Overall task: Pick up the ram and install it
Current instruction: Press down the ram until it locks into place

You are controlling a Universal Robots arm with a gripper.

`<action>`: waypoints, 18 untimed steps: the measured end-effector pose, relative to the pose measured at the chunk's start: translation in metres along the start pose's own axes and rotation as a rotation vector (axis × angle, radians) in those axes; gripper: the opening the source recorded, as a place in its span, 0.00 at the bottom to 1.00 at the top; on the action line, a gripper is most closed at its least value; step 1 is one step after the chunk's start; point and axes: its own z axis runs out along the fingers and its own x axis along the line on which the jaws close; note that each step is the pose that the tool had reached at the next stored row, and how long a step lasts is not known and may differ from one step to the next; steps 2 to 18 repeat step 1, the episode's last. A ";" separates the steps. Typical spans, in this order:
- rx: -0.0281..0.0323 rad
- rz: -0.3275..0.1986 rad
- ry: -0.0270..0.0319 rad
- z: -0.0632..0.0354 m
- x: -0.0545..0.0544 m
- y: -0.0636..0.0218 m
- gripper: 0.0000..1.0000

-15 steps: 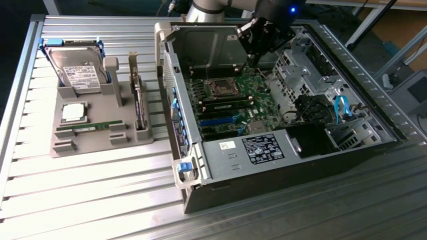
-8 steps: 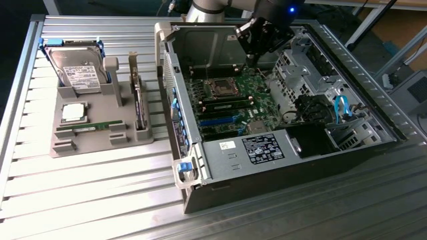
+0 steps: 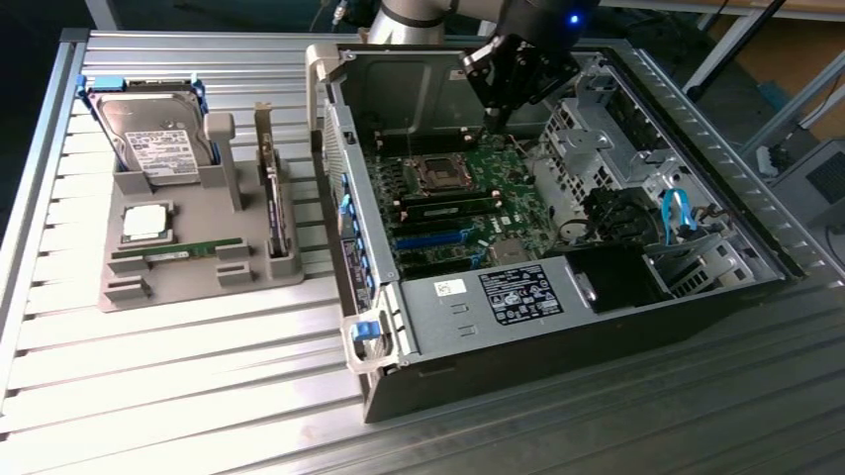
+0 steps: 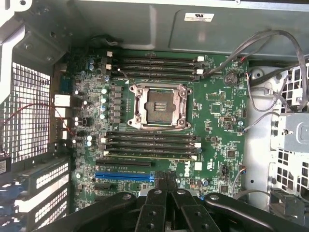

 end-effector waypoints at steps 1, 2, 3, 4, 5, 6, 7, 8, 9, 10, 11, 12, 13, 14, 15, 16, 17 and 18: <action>0.0000 0.000 0.0000 0.0000 0.000 0.0000 0.10; 0.0000 0.000 0.0000 0.0000 0.000 0.0000 0.10; 0.0000 0.000 0.0000 0.0000 0.000 0.0000 0.10; 0.0000 0.000 0.0000 0.0000 0.000 0.0000 0.10; 0.0000 0.000 0.0000 0.0000 0.000 0.0000 0.10; 0.0000 0.000 0.0000 0.0000 0.000 0.0000 0.10; 0.0000 0.000 0.0000 0.0000 0.000 0.0000 0.10; 0.0000 0.000 0.0000 0.0000 0.000 0.0000 0.10; 0.0000 0.000 0.0000 0.0000 0.000 0.0000 0.10; 0.0000 0.000 0.0000 0.0000 0.000 0.0000 0.10; 0.0000 0.000 0.0000 0.0000 0.000 0.0000 0.10; 0.0000 0.000 0.0000 0.0000 0.000 0.0000 0.10; 0.0000 0.000 0.0000 0.0000 0.000 0.0000 0.10; 0.0000 0.000 0.0000 0.0000 0.000 0.0000 0.10; 0.0000 0.000 0.0000 0.0000 0.000 0.0000 0.10; 0.0000 0.000 0.0000 0.0000 0.000 0.0000 0.10; 0.0000 0.000 0.0000 0.0000 0.000 0.0000 0.10; 0.0000 0.000 0.0000 0.0000 0.000 0.0000 0.10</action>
